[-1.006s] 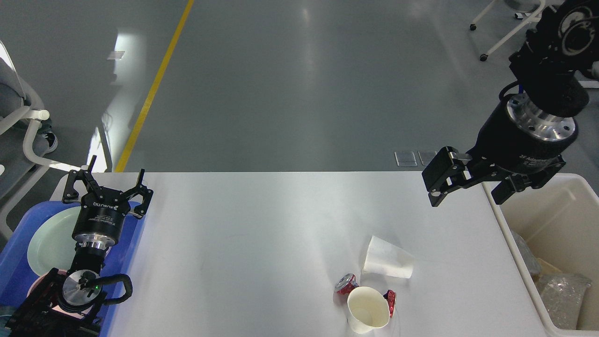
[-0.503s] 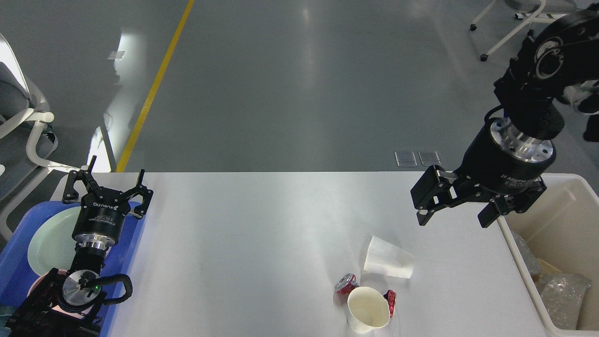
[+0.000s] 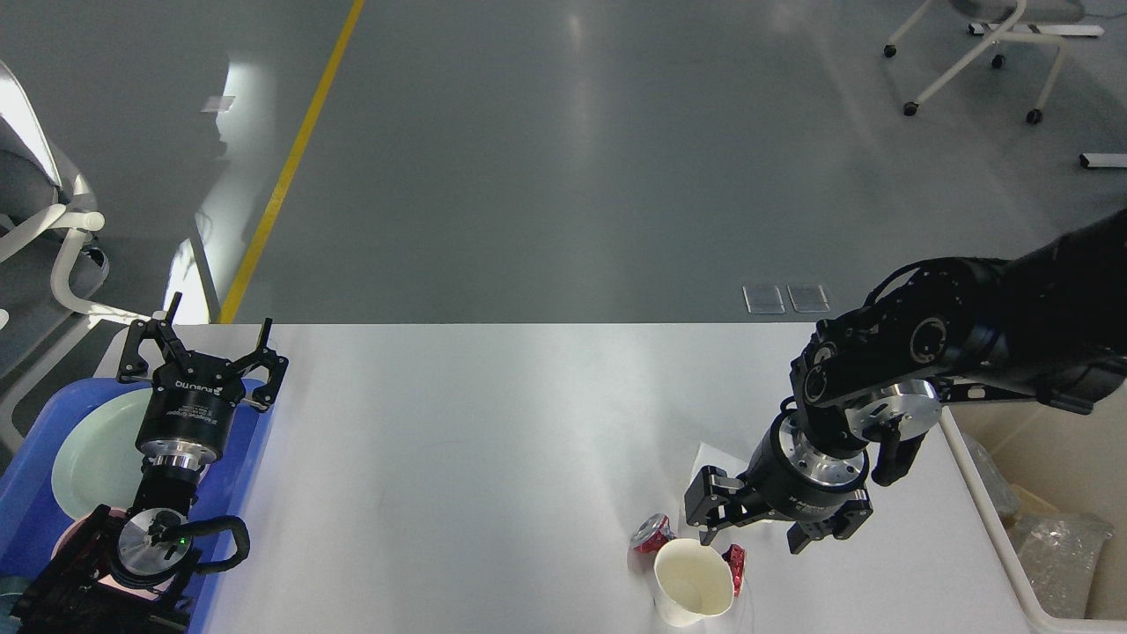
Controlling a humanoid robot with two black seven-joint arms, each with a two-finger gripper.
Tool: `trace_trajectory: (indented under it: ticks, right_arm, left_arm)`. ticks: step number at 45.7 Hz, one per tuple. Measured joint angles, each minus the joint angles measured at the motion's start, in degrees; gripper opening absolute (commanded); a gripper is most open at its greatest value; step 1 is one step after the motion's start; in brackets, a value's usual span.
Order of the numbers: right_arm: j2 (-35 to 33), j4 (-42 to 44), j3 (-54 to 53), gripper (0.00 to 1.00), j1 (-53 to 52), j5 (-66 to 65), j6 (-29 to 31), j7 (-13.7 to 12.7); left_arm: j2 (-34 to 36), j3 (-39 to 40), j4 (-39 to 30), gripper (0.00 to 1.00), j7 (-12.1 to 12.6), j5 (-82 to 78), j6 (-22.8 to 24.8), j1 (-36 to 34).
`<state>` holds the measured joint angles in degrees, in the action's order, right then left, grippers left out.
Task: Tidy desktop
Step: 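Lower the right gripper onto the upright white paper cup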
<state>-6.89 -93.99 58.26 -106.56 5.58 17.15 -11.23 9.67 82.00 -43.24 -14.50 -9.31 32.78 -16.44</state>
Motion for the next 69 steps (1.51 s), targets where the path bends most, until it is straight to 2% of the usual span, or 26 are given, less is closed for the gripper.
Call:
trace_trajectory:
  ticks: [9,14,17,19,26,29,32,35,58,69]
  right_arm:
    - [2.94,1.52,-0.26,0.91,6.95,-1.03,-9.17,-0.06]
    - [3.83,2.0,-0.26,0.89,9.66,-1.21,-11.61,-0.06]
    - [4.61,2.75,-0.26,0.84,11.13,-1.22,-12.66,-0.05]
    - [4.99,3.31,-0.26,0.78,12.11,-1.21,-13.28,-0.05]
    - [5.79,4.34,-0.53,0.37,14.08,-1.06,-14.87,-0.03]
    - [5.82,4.55,-0.58,0.28,14.28,-0.61,-14.94,-0.03]
    - [5.83,4.62,-0.6,0.11,14.49,-0.34,-14.84,-0.03]
    - [5.87,4.62,-0.61,0.0,14.78,-0.24,-14.65,-0.03]
    - [5.9,4.61,-0.85,0.0,15.16,-0.57,-14.26,0.33]
    - [5.26,3.53,-0.92,0.0,12.85,0.14,-11.98,0.49]
  left_arm:
    - [0.0,0.0,0.0,0.97,0.0,-0.01,0.0,0.0]
    - [0.0,0.0,0.0,0.97,0.0,-0.01,0.0,0.0]
    - [0.0,0.0,0.0,0.97,0.0,-0.01,0.0,0.0]
    - [0.0,0.0,0.0,0.97,0.0,-0.01,0.0,0.0]
    - [0.0,0.0,0.0,0.97,0.0,-0.01,0.0,0.0]
    - [0.0,0.0,0.0,0.97,0.0,-0.01,0.0,0.0]
    - [0.0,0.0,0.0,0.97,0.0,-0.01,0.0,0.0]
    - [0.0,0.0,0.0,0.97,0.0,-0.01,0.0,0.0]
    - [0.0,0.0,0.0,0.97,0.0,-0.01,0.0,0.0]
    - [0.0,0.0,0.0,0.97,0.0,-0.01,0.0,0.0]
